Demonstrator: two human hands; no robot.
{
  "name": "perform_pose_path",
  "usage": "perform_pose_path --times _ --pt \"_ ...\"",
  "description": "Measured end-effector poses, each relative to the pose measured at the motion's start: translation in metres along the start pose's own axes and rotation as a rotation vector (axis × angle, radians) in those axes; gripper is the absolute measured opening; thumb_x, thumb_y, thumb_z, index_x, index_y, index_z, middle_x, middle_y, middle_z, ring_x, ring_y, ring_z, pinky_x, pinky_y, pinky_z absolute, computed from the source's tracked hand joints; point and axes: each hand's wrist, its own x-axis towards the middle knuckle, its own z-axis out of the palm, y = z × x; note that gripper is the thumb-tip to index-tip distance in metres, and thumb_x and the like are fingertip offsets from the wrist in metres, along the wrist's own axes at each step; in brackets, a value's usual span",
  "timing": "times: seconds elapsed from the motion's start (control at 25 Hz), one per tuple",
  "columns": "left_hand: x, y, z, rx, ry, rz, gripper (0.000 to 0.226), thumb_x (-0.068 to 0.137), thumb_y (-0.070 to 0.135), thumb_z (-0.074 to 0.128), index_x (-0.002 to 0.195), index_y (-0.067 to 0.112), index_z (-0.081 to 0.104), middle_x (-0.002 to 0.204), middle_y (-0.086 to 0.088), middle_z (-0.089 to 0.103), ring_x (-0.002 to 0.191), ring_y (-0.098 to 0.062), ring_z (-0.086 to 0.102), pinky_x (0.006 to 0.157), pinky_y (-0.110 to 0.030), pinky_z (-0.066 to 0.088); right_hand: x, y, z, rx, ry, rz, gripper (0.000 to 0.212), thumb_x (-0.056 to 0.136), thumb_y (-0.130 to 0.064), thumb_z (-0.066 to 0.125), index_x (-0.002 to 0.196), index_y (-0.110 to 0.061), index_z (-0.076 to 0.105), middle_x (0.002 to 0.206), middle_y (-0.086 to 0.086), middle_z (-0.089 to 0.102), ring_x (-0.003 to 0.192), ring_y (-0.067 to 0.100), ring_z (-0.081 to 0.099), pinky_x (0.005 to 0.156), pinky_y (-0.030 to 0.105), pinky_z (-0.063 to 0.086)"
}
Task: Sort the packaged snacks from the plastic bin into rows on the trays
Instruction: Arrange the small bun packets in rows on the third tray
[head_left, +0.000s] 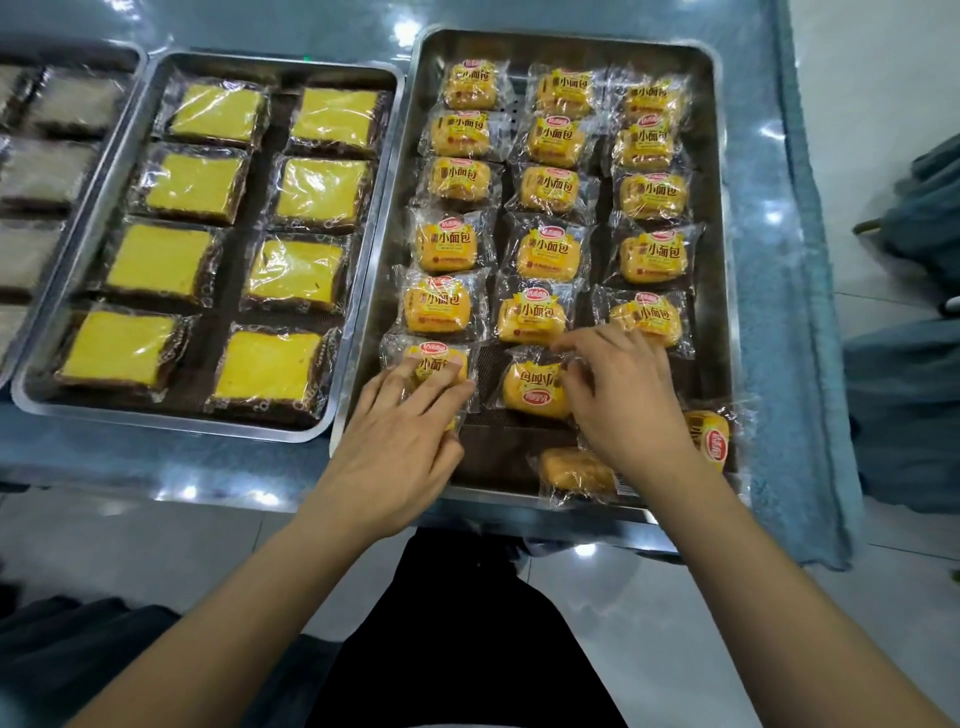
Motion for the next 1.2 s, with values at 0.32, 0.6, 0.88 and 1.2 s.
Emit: perform_pose_path --times 0.32,0.6,0.88,1.2 --pt "0.019 0.037 0.016 0.047 -0.051 0.115 0.067 0.093 0.045 0.010 0.157 0.030 0.023 0.165 0.009 0.018 0.152 -0.026 0.007 0.123 -0.046 0.007 -0.046 0.012 0.017 -0.147 0.128 -0.048 0.031 0.084 -0.013 0.066 0.114 -0.017 0.071 0.108 0.002 0.069 0.107 0.028 0.058 0.106 0.045 0.034" --pt "0.016 0.040 0.023 0.093 -0.061 0.106 0.064 0.096 0.047 0.016 0.157 0.029 0.025 0.166 0.008 0.015 0.153 -0.027 0.003 0.122 -0.043 0.000 -0.009 0.011 0.019 -0.240 0.027 -0.093 0.040 0.097 -0.022 0.054 0.136 -0.018 0.058 0.129 0.003 0.064 0.133 0.027 0.049 0.123 0.052 0.016" --pt "0.009 0.046 0.020 0.024 0.012 0.070 0.062 0.099 0.048 0.015 0.155 0.026 0.030 0.163 0.008 0.026 0.152 -0.025 0.008 0.120 -0.039 -0.001 -0.003 0.009 0.006 -0.183 -0.041 -0.067 0.013 0.094 -0.027 0.061 0.105 -0.024 0.067 0.101 -0.003 0.066 0.109 0.022 0.057 0.116 0.044 0.021" --pt "0.013 0.055 0.011 -0.052 0.120 0.025 0.054 0.102 0.043 0.022 0.146 0.022 0.045 0.140 0.000 0.050 0.137 -0.025 0.034 0.116 -0.043 0.025 -0.025 -0.006 -0.007 0.325 -0.029 0.166 0.016 0.090 -0.024 0.069 0.099 -0.029 0.056 0.073 -0.012 0.061 0.073 0.009 0.062 0.080 0.042 0.054"
